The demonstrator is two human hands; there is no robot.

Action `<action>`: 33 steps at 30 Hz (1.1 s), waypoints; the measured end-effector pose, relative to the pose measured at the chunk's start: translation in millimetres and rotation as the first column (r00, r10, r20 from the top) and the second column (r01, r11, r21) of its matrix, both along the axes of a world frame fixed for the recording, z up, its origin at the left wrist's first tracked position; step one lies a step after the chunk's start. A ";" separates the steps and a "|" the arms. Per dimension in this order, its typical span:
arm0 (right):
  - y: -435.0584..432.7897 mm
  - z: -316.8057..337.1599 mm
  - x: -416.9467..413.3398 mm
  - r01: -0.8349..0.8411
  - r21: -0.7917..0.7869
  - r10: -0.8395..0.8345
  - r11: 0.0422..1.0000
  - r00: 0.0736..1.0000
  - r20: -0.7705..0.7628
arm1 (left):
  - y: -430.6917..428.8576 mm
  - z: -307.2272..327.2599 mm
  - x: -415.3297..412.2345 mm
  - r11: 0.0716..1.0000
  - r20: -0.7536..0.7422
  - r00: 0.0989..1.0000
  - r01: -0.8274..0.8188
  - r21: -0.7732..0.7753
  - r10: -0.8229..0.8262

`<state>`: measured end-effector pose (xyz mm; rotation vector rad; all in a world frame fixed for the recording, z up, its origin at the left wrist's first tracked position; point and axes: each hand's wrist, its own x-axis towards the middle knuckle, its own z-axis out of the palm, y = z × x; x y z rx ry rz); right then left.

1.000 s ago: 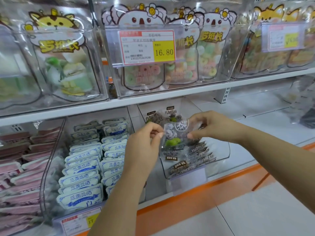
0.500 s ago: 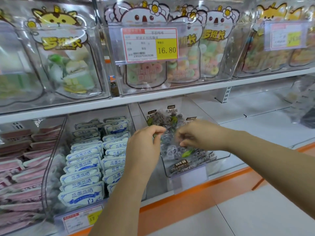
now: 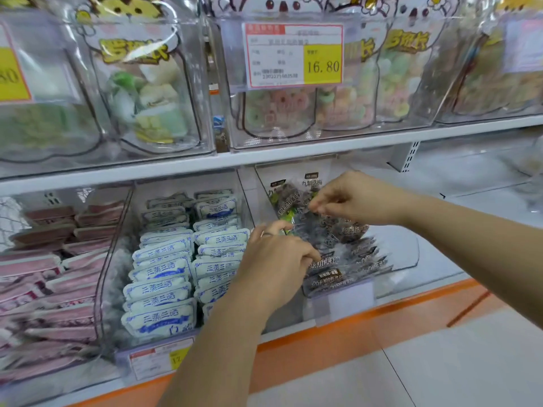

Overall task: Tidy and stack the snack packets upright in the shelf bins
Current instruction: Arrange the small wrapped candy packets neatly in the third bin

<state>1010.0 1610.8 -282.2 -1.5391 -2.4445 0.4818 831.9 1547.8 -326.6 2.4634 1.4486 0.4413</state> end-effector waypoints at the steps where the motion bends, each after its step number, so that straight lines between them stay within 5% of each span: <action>1: 5.0 -1.0 -8.0 -0.050 -0.008 0.050 0.999 0.997 0.059 | -0.9 0.2 -1.1 1.000 0.000 1.000 0.002 -0.016 -0.002; 5: 24.1 -17.6 -37.4 -0.217 -0.228 0.288 0.949 0.891 0.351 | -6.5 -0.7 -3.7 0.999 0.009 1.000 0.030 -0.012 -0.029; 8: 44.9 -33.9 -40.7 -0.158 -0.394 0.352 0.905 0.798 0.489 | -7.0 -5.8 -5.9 0.999 0.007 0.999 0.048 0.002 -0.048; 16: 70.8 -55.3 -52.4 0.026 -0.646 0.397 0.763 0.770 0.499 | -2.3 -18.9 -10.3 0.989 0.048 0.992 0.108 0.096 -0.113; 26: 65.2 -65.4 -59.9 0.062 -0.641 0.394 0.765 0.743 0.542 | 2.8 -28.2 -11.1 0.976 0.093 0.987 0.109 0.190 -0.129; 33: 56.8 -55.2 -53.1 -0.099 -0.496 0.409 0.862 0.713 0.569 | 3.3 -30.0 -11.4 0.977 0.100 0.987 0.105 0.184 -0.125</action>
